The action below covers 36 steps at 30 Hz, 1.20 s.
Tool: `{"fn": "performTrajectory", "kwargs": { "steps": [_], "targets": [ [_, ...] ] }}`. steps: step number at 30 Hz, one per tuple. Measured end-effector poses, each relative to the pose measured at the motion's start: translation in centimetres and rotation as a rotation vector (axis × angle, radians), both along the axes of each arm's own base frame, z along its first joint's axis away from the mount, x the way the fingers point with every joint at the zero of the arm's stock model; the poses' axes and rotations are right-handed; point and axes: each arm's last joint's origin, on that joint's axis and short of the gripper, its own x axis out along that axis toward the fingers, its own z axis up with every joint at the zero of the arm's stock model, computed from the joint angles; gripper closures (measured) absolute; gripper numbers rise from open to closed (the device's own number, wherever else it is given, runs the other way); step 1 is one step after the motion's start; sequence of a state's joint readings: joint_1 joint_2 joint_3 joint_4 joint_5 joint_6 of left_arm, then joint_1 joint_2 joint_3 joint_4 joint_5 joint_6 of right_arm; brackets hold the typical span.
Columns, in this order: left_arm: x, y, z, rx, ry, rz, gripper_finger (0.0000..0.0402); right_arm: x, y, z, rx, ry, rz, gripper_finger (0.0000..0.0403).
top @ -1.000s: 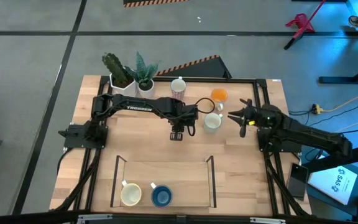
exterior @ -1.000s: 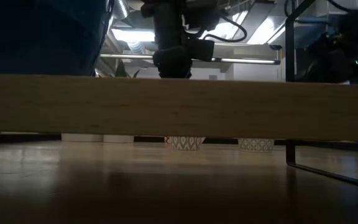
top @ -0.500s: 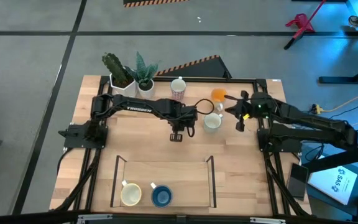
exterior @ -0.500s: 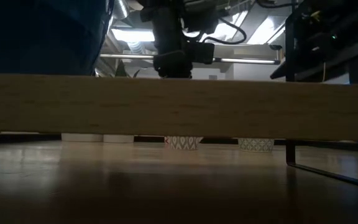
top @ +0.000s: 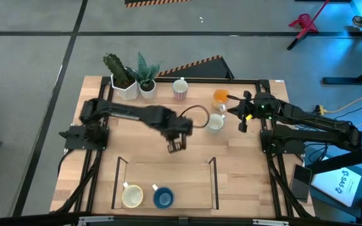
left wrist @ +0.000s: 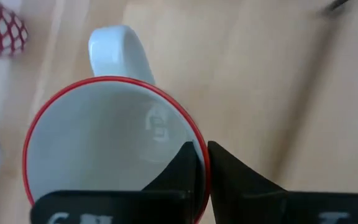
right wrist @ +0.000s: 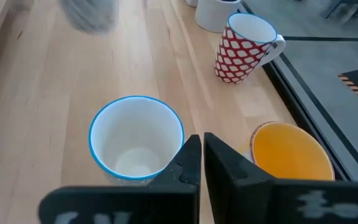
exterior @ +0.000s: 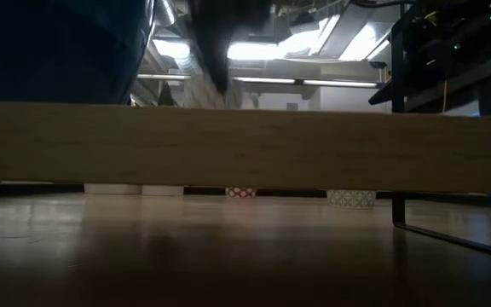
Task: Place coffee mugs
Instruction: Put the gray patterned mug on the shelf
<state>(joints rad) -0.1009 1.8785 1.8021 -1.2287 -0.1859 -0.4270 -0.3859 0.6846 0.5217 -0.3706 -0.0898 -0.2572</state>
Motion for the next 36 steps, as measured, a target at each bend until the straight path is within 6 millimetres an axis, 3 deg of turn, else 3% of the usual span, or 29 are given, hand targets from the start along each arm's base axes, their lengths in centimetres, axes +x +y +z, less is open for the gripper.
{"fn": "performTrajectory", "kwargs": {
  "steps": [3,5,11,17,28,36],
  "targets": [
    [-2.6,-3.4,2.9,-0.019,-0.078,0.071,0.0385,0.0,0.0,0.0,0.002,-0.001,-0.001,0.0398],
    [-4.4,-5.5,3.7,-0.006,-0.075,0.110,0.0385,0.0,0.0,0.0,0.001,-0.003,-0.001,0.0398],
    [-8.1,-10.3,3.9,-0.003,0.008,0.174,0.0385,0.0,0.0,0.1,0.018,-0.013,-0.013,0.0398],
    [-9.7,-14.3,3.1,-0.036,0.011,0.215,0.0385,0.0,0.0,0.1,0.018,-0.013,-0.012,0.0398],
    [-12.8,-18.3,0.9,-0.070,0.031,0.326,0.0385,0.0,0.0,0.1,0.031,-0.015,-0.030,0.0398],
    [-13.5,-18.7,-0.8,-0.028,0.044,0.338,0.0385,0.0,0.0,0.1,0.031,-0.015,-0.032,0.0398]
  ]
}}
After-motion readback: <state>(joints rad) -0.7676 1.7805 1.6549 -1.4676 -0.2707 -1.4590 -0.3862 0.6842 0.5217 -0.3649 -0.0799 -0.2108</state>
